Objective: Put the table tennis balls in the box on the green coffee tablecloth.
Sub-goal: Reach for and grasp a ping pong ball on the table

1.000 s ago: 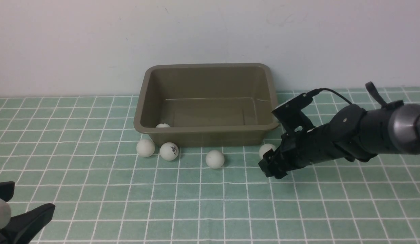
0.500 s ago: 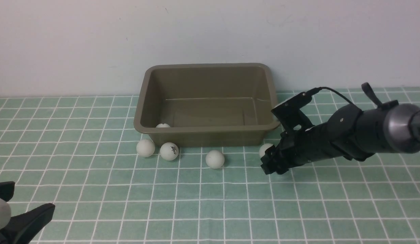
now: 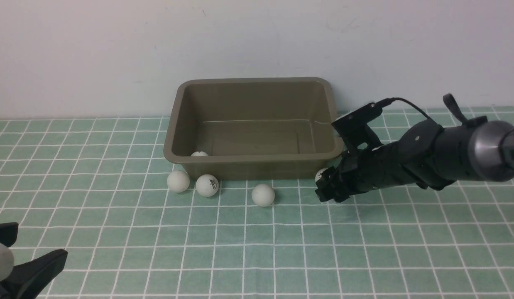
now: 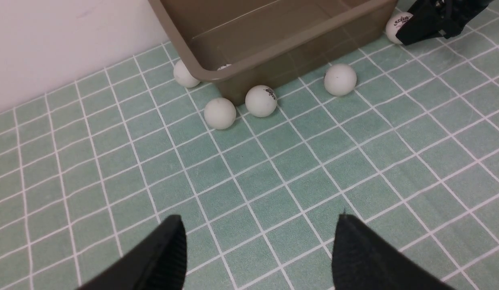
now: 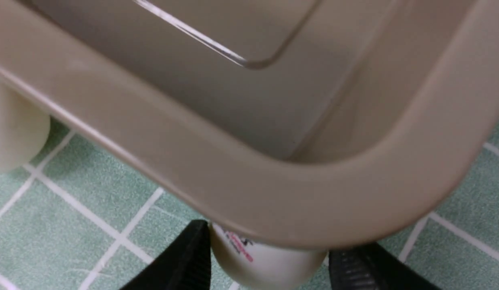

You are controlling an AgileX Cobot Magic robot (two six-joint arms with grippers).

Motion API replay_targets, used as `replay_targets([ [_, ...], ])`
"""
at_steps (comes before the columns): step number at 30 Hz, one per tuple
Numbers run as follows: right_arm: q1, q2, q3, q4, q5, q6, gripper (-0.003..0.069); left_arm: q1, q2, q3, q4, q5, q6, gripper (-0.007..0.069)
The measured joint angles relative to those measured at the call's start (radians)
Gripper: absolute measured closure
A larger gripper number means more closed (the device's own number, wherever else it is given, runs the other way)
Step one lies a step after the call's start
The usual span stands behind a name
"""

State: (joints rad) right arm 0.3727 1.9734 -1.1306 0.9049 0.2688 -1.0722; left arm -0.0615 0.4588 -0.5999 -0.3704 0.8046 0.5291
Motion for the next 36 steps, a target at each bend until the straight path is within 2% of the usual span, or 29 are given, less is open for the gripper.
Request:
replay_targets([
  [28,0.0,0.014,-0.005,0.03,0.037,-0.021,0.0321,0.0,0.0,0.0,0.0,0.0,0.0,0.0186],
  [30,0.0,-0.002,-0.005,0.007,0.061,-0.017,0.0321,0.0,0.0,0.0,0.0,0.0,0.0,0.0186],
  [36,-0.041,-0.079,-0.005,-0.14,0.181,0.105,0.0321,0.0,0.0,0.0,0.0,0.0,0.0,0.0186],
])
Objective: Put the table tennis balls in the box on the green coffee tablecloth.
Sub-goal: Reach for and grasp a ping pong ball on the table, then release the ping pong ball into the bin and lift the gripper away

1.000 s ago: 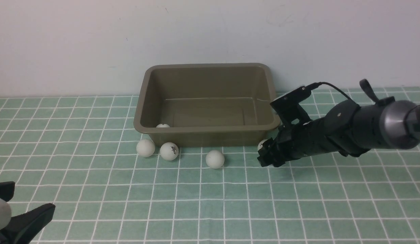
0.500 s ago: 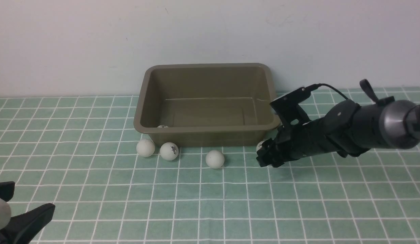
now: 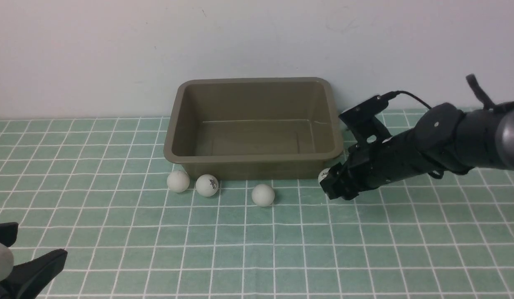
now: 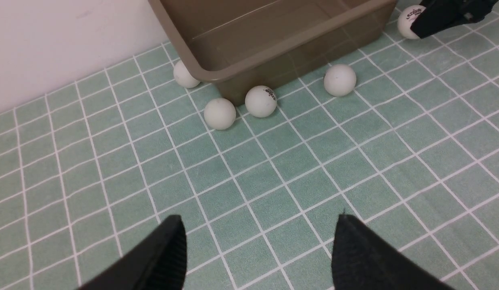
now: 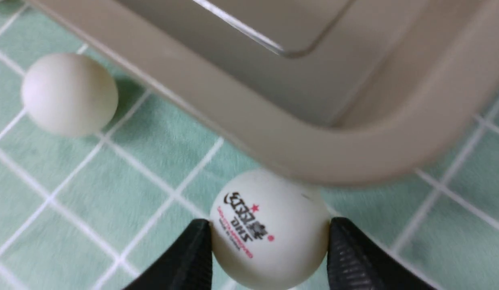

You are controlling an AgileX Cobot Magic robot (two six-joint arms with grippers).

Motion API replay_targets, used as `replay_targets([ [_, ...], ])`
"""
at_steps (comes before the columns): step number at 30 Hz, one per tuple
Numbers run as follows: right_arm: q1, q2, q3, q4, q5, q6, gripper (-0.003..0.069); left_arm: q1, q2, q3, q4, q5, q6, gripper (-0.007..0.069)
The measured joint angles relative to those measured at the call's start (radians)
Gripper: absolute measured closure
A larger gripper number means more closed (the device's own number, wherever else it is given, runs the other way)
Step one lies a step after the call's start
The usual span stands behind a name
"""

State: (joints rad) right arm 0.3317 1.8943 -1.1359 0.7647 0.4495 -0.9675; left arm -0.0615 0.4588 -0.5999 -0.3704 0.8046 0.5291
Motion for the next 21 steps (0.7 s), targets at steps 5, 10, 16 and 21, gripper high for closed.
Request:
replay_targets([
  [5,-0.04,-0.043,0.0,-0.164,0.13,0.115,0.0321,0.0,0.0,0.0,0.0,0.0,0.0,0.0186],
  [10,-0.039,-0.111,0.0,-0.173,0.213,0.108,0.0321,0.0,0.0,0.0,0.0,0.0,0.0,0.0186],
  [16,-0.027,-0.196,-0.029,0.007,0.203,-0.041,0.0321,0.0,0.0,0.0,0.0,0.0,0.0,0.0186],
  [21,-0.027,-0.148,-0.168,0.123,0.176,-0.094,0.0321,0.0,0.0,0.0,0.0,0.0,0.0,0.0186],
])
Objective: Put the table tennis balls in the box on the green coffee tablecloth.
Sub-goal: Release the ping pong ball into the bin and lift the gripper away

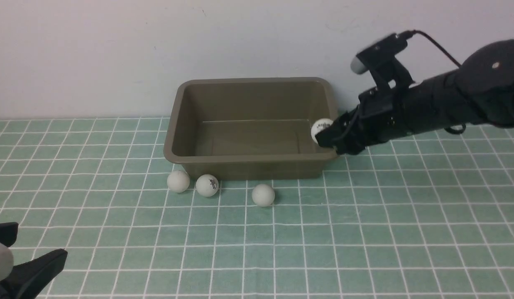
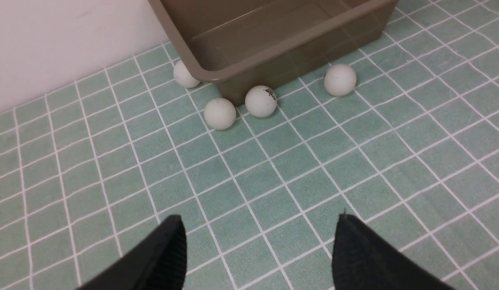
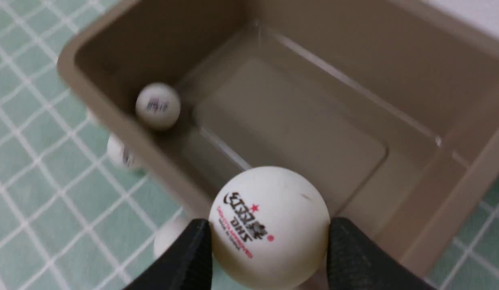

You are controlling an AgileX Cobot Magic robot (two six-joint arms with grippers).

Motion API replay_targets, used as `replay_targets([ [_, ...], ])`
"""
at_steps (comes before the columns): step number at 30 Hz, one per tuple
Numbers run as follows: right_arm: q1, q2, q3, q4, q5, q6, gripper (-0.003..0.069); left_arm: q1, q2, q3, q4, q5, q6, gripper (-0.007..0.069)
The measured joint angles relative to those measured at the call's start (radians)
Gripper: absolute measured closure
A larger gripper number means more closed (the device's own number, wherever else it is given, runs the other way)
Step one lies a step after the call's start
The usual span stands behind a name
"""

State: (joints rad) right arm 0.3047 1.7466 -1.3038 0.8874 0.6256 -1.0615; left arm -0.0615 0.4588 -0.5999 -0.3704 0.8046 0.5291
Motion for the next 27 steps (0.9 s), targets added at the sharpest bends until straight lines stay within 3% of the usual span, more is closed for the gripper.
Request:
replay_targets([
  [8,0.0,0.241,-0.2,0.018,0.004,-0.002,0.0321,0.0,0.0,0.0,0.0,0.0,0.0,0.0186],
  [20,0.0,0.328,-0.249,0.02,-0.022,-0.002,0.0308,0.0,0.0,0.0,0.0,0.001,0.0,0.0185],
  [25,0.0,0.321,-0.254,0.023,-0.071,-0.013,0.0138,0.0,0.0,0.0,0.0,0.003,-0.007,0.0185],
  [27,0.0,0.298,-0.254,0.023,-0.077,-0.029,0.0106,0.0,0.0,0.0,0.0,0.005,-0.012,0.0185],
])
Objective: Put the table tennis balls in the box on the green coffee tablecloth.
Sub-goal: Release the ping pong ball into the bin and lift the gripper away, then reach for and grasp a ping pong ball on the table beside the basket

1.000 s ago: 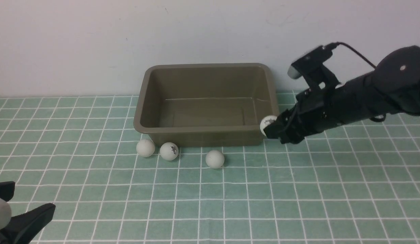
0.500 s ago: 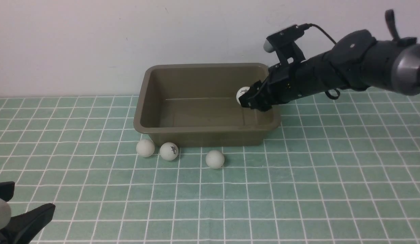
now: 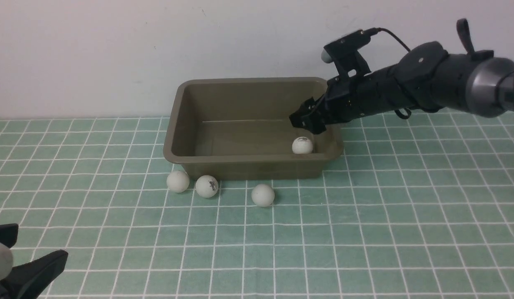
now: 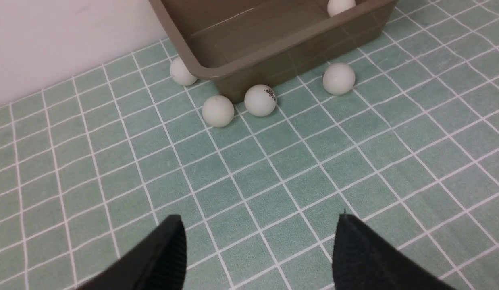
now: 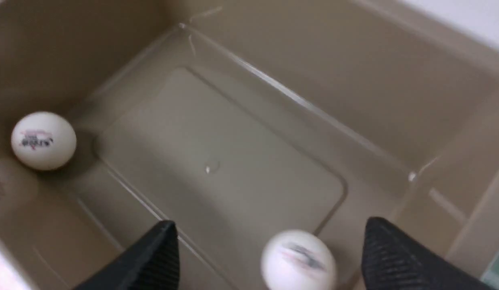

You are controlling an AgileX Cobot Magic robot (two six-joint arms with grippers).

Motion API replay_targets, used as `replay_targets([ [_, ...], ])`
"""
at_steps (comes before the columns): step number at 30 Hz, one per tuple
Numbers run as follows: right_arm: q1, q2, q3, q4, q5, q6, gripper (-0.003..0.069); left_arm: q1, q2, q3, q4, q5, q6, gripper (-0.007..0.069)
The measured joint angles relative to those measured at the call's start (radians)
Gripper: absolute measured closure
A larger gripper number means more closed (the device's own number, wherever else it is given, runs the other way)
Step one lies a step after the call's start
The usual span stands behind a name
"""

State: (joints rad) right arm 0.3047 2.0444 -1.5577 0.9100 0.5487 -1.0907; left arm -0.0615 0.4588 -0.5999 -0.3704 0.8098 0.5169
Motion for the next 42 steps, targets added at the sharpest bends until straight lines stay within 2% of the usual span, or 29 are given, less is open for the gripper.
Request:
replay_targets([
  [4,0.0,-0.077,0.0,-0.005,0.0,-0.008,0.0096,0.0,0.0,0.0,0.0,0.003,-0.007,0.0185],
  [8,0.0,-0.219,0.0,-0.062,0.043,0.012,0.0095,0.0,0.0,0.0,0.0,0.003,-0.031,0.0185],
  [14,0.0,-0.427,0.0,-0.207,0.173,0.161,0.0095,0.0,0.0,0.0,0.002,0.003,-0.072,0.0185],
  [18,0.0,-0.574,0.0,-0.304,0.289,0.293,0.0095,0.0,0.032,0.0,0.043,-0.009,-0.156,0.0185],
  [24,0.0,-0.701,0.0,-0.335,0.41,0.373,0.0095,0.0,0.213,0.0,0.111,-0.065,-0.233,0.0185],
  [26,0.0,-0.722,0.0,-0.335,0.445,0.387,0.0095,0.0,0.285,0.0,0.117,-0.102,-0.204,0.0185],
  [30,0.0,-0.739,0.0,-0.335,0.511,0.418,0.0095,0.0,0.446,0.0,0.066,-0.203,-0.058,0.0185],
  [36,0.0,-0.739,0.0,-0.339,0.575,0.44,0.0095,0.0,0.519,0.0,-0.208,-0.277,0.178,0.0185],
  [42,0.0,-0.739,0.0,-0.308,0.624,0.449,0.0095,0.0,0.519,0.0,-0.411,-0.289,0.409,0.0185],
])
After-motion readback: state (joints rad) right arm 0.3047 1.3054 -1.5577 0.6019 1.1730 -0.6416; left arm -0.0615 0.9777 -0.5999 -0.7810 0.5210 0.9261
